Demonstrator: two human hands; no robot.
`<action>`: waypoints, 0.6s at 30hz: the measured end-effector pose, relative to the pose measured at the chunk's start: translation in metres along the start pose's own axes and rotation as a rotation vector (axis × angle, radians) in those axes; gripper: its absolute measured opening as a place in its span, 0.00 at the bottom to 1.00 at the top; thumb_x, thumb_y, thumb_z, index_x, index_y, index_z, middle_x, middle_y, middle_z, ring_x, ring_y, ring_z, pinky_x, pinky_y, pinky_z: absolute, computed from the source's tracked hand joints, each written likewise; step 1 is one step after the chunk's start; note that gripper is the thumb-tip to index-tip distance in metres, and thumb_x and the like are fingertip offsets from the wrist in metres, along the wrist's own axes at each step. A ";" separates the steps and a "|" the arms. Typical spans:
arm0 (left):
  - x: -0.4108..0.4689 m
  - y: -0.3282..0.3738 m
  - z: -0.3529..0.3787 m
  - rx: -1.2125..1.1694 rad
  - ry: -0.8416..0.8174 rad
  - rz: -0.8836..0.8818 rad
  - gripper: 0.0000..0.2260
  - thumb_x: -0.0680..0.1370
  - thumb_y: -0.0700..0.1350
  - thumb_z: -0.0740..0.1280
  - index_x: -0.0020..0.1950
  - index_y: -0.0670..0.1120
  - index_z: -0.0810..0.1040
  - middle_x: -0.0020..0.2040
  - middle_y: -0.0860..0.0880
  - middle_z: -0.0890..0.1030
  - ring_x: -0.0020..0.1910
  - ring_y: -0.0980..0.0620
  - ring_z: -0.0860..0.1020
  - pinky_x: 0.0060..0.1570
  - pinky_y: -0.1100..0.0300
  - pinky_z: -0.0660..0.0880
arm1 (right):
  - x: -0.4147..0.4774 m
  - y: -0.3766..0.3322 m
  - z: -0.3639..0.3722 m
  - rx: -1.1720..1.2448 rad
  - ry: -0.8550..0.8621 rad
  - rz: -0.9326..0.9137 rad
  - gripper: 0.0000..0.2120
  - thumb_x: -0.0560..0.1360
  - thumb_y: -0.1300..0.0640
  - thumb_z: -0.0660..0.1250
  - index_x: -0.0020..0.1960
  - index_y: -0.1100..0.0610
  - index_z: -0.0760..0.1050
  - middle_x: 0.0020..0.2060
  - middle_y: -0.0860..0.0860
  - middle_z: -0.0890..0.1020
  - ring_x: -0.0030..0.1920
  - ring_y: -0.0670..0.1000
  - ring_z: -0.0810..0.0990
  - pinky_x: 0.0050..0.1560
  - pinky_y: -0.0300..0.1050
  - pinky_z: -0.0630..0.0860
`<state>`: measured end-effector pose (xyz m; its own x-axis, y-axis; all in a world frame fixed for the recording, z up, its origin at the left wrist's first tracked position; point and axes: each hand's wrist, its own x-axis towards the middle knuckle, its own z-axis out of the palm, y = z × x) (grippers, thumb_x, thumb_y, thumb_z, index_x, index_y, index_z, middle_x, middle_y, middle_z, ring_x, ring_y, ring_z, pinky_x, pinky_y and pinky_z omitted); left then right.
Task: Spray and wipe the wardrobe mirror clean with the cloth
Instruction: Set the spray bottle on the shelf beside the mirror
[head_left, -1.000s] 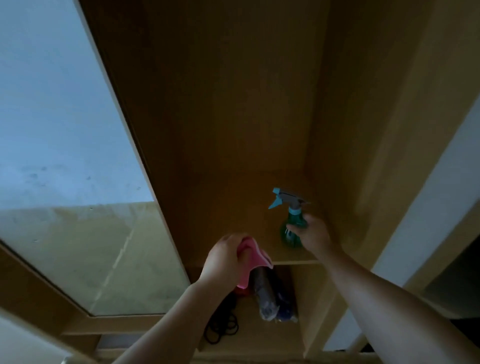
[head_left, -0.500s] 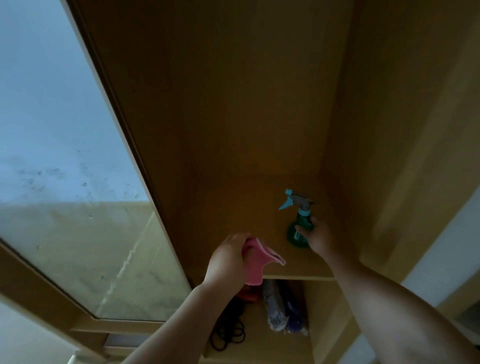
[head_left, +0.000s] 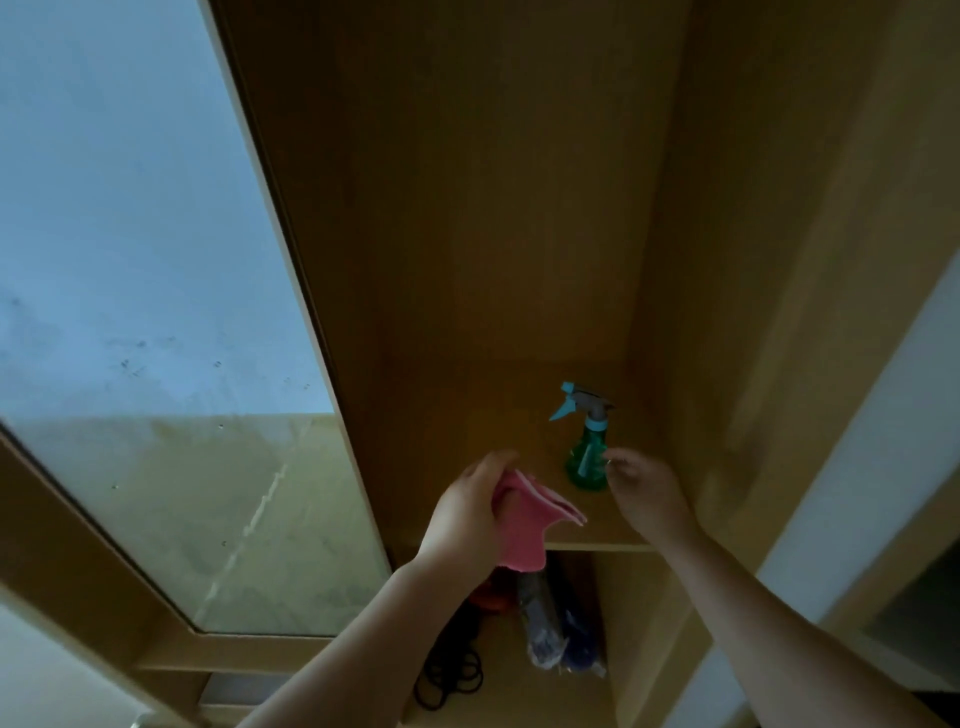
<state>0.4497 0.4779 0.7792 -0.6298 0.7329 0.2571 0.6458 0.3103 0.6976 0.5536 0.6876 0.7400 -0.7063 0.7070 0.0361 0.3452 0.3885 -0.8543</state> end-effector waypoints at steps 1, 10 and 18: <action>-0.003 0.003 -0.004 -0.015 0.004 0.018 0.17 0.78 0.46 0.65 0.64 0.60 0.68 0.56 0.57 0.74 0.52 0.59 0.75 0.43 0.65 0.78 | -0.012 -0.009 -0.006 0.061 -0.066 -0.058 0.10 0.81 0.54 0.61 0.60 0.46 0.76 0.57 0.46 0.81 0.59 0.46 0.79 0.50 0.37 0.74; -0.027 0.029 -0.055 -0.082 0.169 0.128 0.11 0.77 0.43 0.65 0.57 0.56 0.75 0.51 0.60 0.75 0.52 0.68 0.73 0.44 0.76 0.70 | -0.064 -0.094 -0.006 0.057 -0.307 -0.422 0.06 0.77 0.58 0.67 0.52 0.54 0.82 0.43 0.51 0.84 0.45 0.51 0.82 0.50 0.58 0.78; -0.068 0.030 -0.139 0.049 0.263 0.184 0.07 0.75 0.48 0.67 0.47 0.58 0.71 0.47 0.60 0.73 0.41 0.64 0.74 0.36 0.74 0.69 | -0.093 -0.186 0.010 0.067 -0.070 -0.652 0.09 0.75 0.55 0.69 0.46 0.41 0.83 0.38 0.45 0.79 0.40 0.44 0.78 0.39 0.37 0.75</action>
<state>0.4517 0.3536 0.8757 -0.5861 0.5996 0.5449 0.7755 0.2205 0.5916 0.5493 0.5436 0.8908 -0.7972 0.2983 0.5249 -0.2046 0.6845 -0.6997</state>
